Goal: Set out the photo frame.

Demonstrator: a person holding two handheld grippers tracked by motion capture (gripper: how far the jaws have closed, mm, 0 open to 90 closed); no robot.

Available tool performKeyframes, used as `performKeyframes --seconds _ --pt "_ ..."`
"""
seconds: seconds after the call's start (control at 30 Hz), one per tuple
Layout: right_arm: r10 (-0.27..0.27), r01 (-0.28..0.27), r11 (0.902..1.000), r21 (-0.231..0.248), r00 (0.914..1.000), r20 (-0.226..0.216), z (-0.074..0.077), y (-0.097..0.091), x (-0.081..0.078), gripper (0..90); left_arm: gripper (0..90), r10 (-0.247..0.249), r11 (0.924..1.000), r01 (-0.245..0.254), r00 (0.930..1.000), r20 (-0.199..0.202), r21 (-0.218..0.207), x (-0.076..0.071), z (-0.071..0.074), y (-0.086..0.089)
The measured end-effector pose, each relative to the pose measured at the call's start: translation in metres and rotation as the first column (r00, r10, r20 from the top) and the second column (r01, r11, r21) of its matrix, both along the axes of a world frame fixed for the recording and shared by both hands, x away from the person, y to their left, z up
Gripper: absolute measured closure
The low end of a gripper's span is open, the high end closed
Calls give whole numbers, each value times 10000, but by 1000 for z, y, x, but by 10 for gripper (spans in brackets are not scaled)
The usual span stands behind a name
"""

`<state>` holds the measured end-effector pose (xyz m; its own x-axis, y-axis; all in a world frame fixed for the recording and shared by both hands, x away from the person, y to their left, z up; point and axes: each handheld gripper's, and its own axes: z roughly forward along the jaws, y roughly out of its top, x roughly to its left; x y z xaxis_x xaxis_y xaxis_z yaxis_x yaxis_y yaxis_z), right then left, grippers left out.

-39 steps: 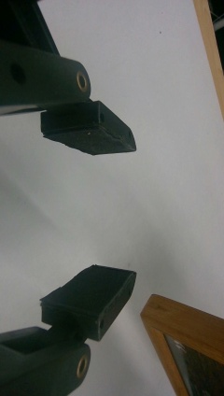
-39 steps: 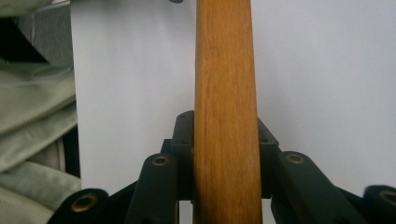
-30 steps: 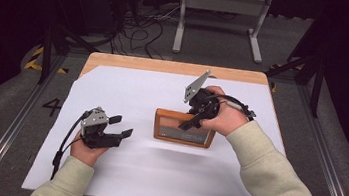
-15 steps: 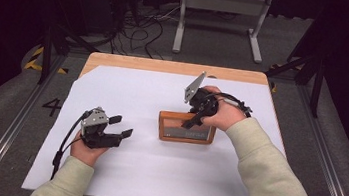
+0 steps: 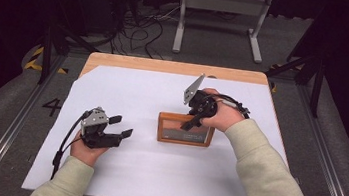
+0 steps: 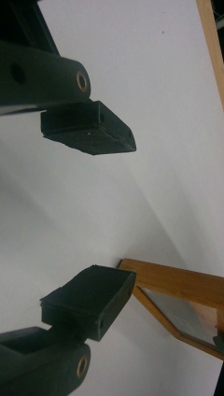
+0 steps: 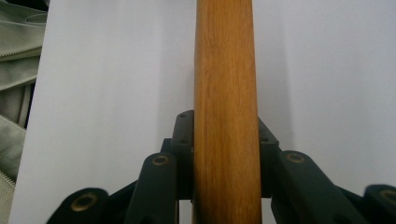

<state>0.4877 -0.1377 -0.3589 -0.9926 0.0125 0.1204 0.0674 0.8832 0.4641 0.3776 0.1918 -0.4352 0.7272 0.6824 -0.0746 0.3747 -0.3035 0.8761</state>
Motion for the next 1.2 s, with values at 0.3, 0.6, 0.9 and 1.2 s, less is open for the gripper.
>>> performKeyframes --seconds 0.3,0.6,0.9,1.2 --pt "-798 797 9968 68 9964 270 -1 -2 5 680 333 13 10000 -13 10000 -53 -33 0 0 0" --pt "-2181 2157 9753 467 9745 523 -2 -10 10 583 333 1 10000 -1 10000 -41 -24 0 0 0" --pt "-2975 2890 9487 1283 9533 520 0 -19 11 398 332 -17 10000 17 10000 8 -11 -1 0 0" --pt "-3660 3403 9091 2401 9279 706 18 -39 -1 373 329 -95 9999 96 10000 27 -60 -1 2 0"
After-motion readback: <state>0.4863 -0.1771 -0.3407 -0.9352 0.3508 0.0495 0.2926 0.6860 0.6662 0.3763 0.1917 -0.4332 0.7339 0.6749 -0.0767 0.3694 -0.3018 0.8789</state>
